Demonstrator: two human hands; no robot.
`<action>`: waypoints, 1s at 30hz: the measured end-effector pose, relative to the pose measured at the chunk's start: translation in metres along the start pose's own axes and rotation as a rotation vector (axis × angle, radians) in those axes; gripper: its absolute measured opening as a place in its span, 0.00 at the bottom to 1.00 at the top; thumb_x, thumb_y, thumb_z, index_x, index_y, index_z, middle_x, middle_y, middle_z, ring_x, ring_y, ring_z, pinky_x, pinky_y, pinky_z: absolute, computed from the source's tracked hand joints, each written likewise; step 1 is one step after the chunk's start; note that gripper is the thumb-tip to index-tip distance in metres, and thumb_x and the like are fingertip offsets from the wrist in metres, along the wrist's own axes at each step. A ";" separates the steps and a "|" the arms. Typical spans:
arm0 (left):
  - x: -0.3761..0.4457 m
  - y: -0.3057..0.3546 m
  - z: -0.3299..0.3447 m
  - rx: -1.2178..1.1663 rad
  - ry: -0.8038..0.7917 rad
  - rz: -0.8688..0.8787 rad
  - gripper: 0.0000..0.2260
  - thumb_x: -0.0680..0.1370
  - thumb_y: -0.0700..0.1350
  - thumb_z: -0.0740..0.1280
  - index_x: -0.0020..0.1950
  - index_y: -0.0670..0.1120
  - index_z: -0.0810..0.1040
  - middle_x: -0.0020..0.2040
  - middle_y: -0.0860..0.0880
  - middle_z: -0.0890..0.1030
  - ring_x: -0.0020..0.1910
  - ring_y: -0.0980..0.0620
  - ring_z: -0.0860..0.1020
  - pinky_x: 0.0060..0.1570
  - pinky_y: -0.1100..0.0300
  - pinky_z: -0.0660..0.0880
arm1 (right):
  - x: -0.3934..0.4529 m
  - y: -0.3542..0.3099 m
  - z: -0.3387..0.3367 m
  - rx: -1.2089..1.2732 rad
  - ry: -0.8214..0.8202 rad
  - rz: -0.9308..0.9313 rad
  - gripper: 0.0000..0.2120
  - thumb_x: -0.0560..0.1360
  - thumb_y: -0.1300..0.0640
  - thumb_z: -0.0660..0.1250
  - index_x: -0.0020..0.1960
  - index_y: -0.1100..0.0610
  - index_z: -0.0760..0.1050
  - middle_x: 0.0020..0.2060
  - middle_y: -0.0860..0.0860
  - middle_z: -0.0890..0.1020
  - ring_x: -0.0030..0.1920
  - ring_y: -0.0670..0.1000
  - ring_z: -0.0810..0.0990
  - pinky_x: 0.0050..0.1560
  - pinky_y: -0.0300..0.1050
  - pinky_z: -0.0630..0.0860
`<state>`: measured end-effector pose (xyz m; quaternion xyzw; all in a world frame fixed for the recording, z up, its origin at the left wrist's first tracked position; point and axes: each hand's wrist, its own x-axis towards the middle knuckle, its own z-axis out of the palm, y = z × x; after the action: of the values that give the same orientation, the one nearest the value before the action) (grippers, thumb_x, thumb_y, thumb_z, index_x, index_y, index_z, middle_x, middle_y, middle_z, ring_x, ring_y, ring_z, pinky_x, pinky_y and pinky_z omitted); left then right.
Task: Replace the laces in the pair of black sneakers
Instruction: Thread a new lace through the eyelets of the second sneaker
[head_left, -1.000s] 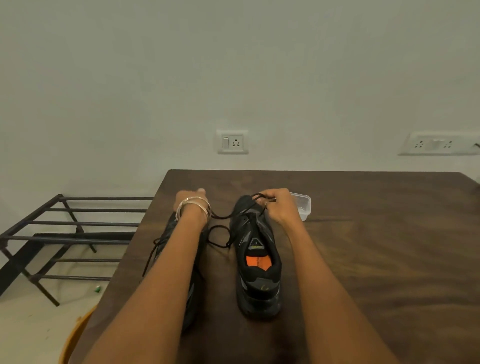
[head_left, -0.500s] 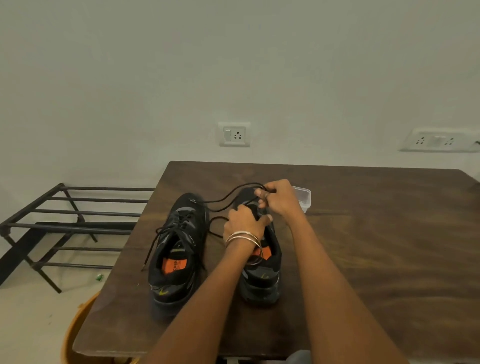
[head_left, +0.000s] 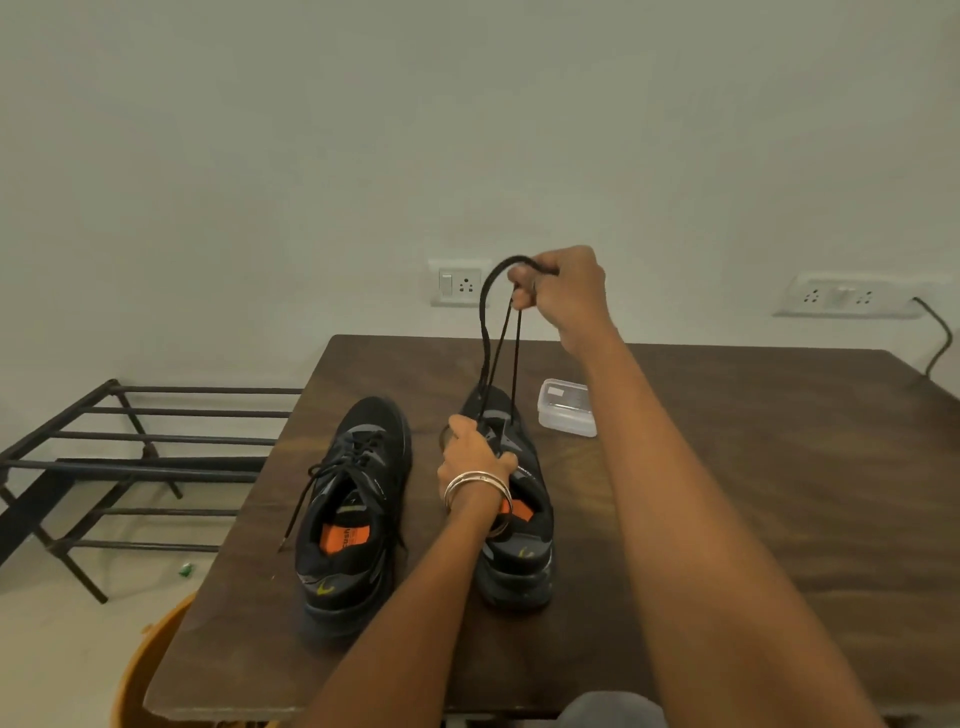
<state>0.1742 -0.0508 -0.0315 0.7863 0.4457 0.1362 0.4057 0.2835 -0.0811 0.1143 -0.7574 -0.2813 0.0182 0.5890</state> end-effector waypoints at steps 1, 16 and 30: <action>0.000 0.000 -0.001 0.006 -0.012 -0.001 0.26 0.74 0.45 0.72 0.67 0.47 0.62 0.58 0.44 0.77 0.54 0.44 0.79 0.45 0.56 0.74 | 0.002 -0.012 -0.004 0.021 0.021 -0.021 0.06 0.77 0.66 0.68 0.43 0.66 0.81 0.31 0.52 0.81 0.24 0.42 0.78 0.42 0.40 0.82; 0.015 0.016 -0.017 -0.131 -0.056 0.103 0.33 0.73 0.52 0.73 0.74 0.57 0.63 0.63 0.44 0.75 0.57 0.42 0.78 0.52 0.51 0.77 | 0.003 -0.051 -0.020 0.047 0.108 -0.072 0.07 0.77 0.65 0.69 0.42 0.67 0.80 0.31 0.55 0.78 0.24 0.46 0.75 0.26 0.37 0.72; 0.038 0.036 -0.055 -1.095 -0.159 0.009 0.04 0.79 0.42 0.66 0.51 0.45 0.79 0.34 0.48 0.80 0.23 0.54 0.73 0.20 0.65 0.67 | -0.041 0.038 0.003 0.115 -0.105 0.195 0.07 0.77 0.60 0.70 0.40 0.58 0.81 0.30 0.52 0.80 0.27 0.45 0.72 0.27 0.37 0.68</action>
<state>0.1849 -0.0014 0.0253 0.4703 0.2744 0.2901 0.7870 0.2632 -0.1019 0.0665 -0.7441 -0.2356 0.1311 0.6112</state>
